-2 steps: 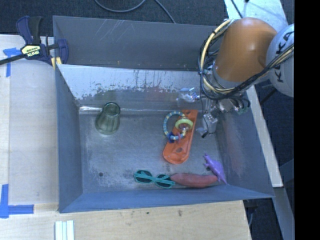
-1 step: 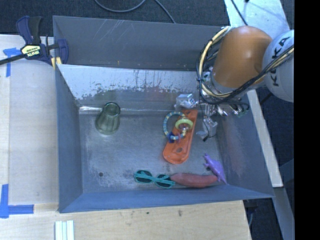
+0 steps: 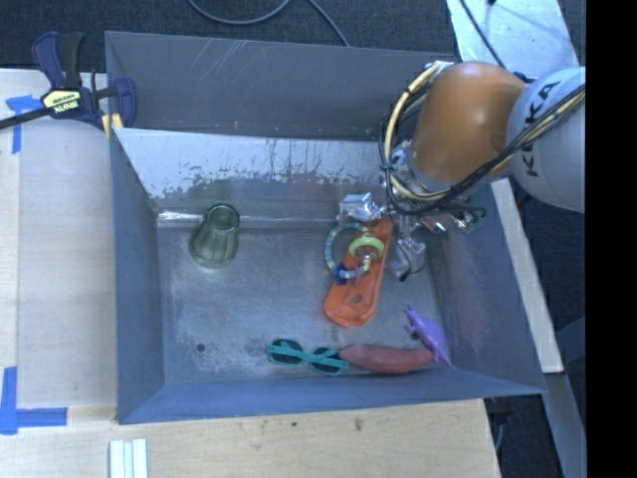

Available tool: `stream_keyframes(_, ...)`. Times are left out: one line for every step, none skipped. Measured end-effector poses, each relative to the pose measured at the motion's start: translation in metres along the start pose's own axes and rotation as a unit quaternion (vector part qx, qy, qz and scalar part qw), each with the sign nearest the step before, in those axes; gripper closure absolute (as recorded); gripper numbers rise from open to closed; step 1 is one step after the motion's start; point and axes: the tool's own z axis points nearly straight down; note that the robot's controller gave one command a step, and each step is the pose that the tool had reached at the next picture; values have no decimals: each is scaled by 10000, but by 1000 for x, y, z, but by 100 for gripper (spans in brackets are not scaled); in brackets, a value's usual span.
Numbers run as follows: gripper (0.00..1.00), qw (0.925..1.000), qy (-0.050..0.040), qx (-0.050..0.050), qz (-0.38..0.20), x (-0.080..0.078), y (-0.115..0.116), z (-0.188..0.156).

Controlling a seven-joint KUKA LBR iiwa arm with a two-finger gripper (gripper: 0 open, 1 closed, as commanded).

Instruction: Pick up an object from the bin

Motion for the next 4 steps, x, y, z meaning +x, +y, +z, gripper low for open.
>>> stream_keyframes(100, 9859, 26, -55, -1671, -13, 18, 40)
stream_keyframes(100, 9860, 26, -56, -1668, -13, 18, 40)
stream_keyframes(100, 9860, 29, -67, -1666, -12, 19, 35)
stream_keyframes(100, 9860, 49, -94, -1664, -11, 20, 13)
